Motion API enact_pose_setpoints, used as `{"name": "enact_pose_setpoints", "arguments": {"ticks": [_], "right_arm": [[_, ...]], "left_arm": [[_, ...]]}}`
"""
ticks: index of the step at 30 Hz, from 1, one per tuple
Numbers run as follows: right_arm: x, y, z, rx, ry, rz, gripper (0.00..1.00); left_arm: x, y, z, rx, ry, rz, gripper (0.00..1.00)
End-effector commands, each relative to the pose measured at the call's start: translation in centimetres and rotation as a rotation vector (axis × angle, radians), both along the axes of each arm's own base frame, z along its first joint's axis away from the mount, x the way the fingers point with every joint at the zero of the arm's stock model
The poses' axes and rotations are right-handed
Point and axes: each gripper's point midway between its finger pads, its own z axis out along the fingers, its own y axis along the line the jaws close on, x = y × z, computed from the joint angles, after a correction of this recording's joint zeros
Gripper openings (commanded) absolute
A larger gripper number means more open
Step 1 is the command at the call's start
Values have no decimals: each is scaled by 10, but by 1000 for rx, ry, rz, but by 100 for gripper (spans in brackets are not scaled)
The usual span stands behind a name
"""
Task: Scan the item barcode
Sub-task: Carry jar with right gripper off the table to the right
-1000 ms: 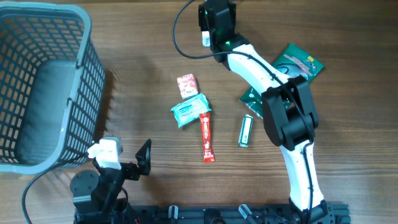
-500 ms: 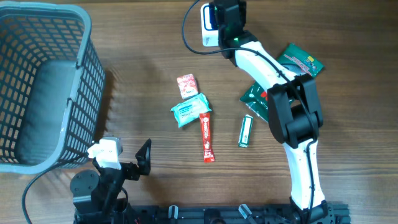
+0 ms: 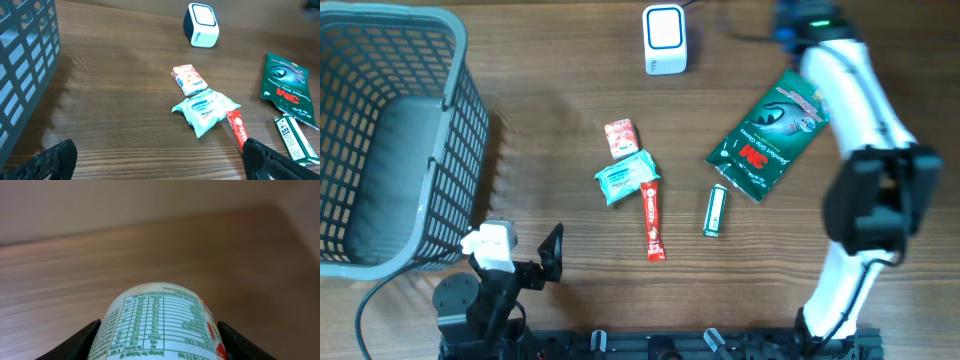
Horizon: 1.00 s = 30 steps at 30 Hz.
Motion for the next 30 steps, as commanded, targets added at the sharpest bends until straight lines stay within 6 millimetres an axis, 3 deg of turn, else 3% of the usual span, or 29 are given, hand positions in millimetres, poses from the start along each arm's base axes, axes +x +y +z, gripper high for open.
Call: {"name": "enact_pose_setpoints", "arguments": {"ticks": [1, 3, 9, 12, 16, 23, 24, 26, 30], "right_arm": [[-33, -88, -10, 81, 43, -190, 55], [-55, -131, -20, 188, 43, -300, 55], [-113, -230, -44, 387, 8, -497, 58], [-150, -271, -75, 416, 57, -610, 58], [-177, -287, -113, 487, 118, -708, 58], [-205, -305, -149, 508, 180, -788, 62], [-208, -308, -148, 509, 176, -794, 71], [-210, -314, -143, 512, 159, -801, 100], [-196, -323, -93, 539, 50, -765, 100]], "left_arm": [[0, -2, -3, 7, 2, -15, 100], [0, -2, -3, 7, 2, -15, 100], [0, -2, -3, 7, 2, -15, 100], [0, -2, -3, 7, 2, -15, 100], [0, -2, -3, 7, 2, -15, 100], [0, -2, -3, 7, 2, -15, 100], [0, -2, -3, 7, 2, -15, 100], [0, -2, -3, 7, 2, -15, 100], [0, -2, -3, 7, 2, -15, 100]]}}
